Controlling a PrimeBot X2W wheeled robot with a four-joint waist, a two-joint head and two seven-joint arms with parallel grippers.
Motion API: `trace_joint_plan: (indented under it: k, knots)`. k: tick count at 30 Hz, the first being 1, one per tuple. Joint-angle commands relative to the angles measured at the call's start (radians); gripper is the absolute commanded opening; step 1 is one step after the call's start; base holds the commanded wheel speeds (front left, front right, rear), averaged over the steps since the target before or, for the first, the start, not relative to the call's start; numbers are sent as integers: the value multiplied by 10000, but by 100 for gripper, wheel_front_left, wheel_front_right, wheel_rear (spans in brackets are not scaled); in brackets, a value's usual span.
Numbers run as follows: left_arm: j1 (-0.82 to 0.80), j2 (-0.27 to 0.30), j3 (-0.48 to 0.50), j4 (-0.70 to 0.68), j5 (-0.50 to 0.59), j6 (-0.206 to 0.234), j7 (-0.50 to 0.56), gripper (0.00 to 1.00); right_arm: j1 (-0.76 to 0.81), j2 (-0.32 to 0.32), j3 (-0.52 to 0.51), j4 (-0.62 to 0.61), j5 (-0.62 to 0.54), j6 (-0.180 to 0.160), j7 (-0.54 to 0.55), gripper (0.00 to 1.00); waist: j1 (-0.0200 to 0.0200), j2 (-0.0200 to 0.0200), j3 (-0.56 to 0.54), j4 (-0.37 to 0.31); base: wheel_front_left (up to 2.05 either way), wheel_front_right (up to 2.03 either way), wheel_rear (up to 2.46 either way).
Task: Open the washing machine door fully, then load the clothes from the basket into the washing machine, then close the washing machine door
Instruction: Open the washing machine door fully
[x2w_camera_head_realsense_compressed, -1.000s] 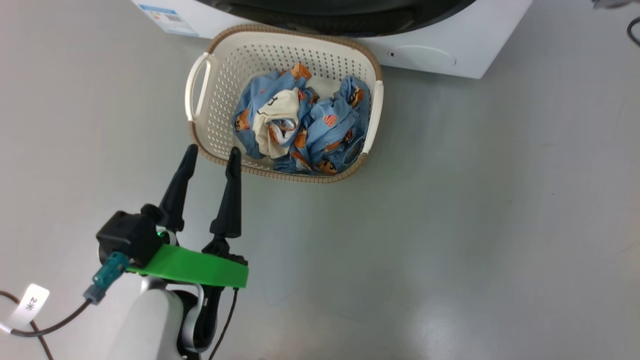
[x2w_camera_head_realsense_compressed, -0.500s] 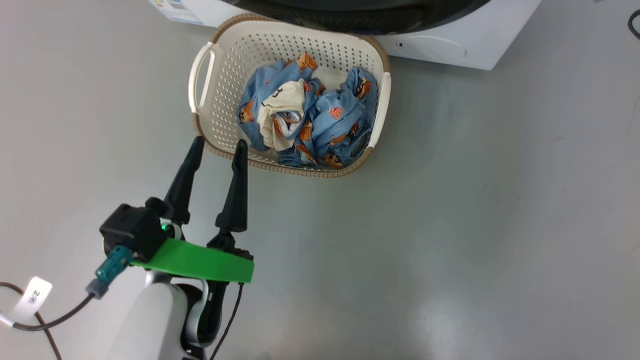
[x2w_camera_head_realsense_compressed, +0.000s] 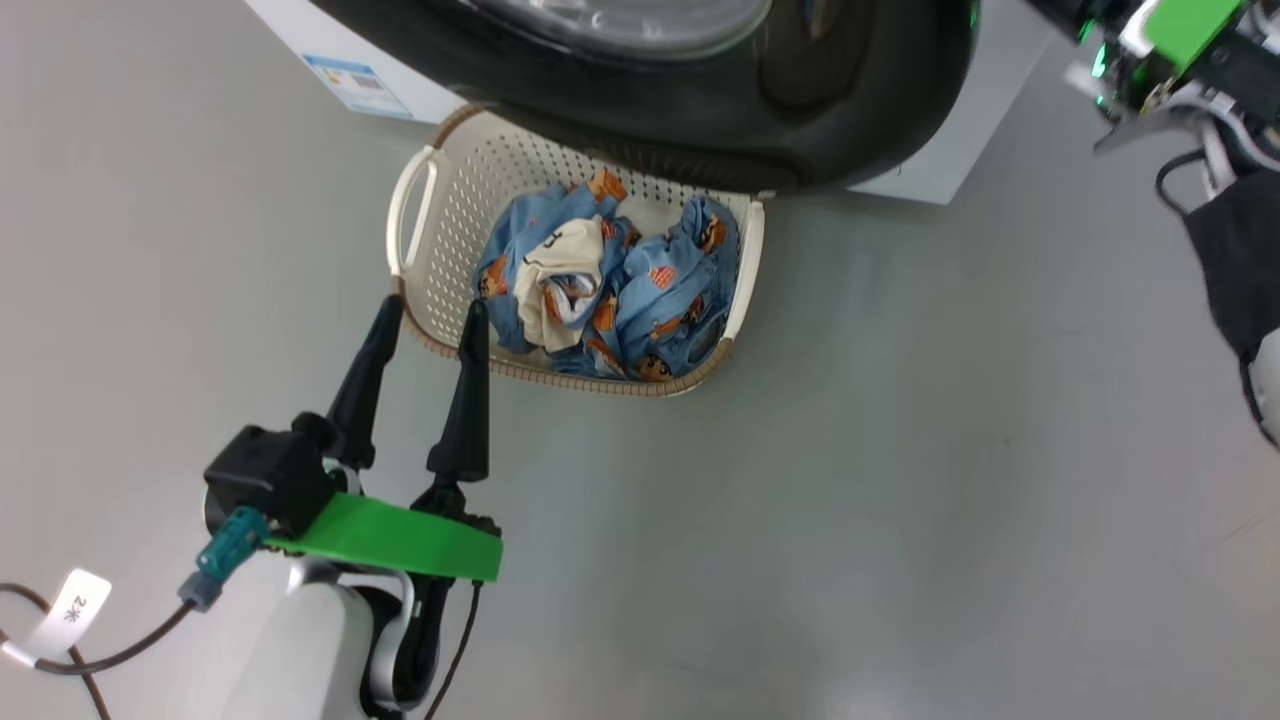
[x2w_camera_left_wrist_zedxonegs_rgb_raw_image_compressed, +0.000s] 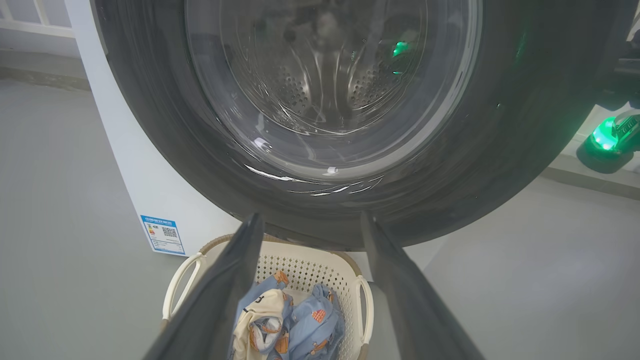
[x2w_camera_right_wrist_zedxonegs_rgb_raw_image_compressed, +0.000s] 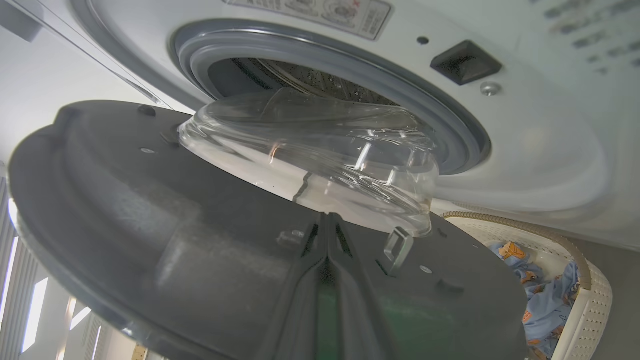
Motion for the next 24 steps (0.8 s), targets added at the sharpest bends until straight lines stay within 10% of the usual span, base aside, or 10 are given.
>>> trace_joint_plan:
  k: [1, 24]
  knots:
    - [259, 210, 373, -155, 95, 8, -63, 100, 459, 412, 226, -431, 22, 17, 115, 0, 0, 0, -345, -71, 0, 0, 0]
    - [1531, 210, 789, -22, 378, -55, -63, 100, 3084, 1074, 1123, -1883, 176, 17, 414, 0, 0, 0, -2163, 12, 0, 0, 0]
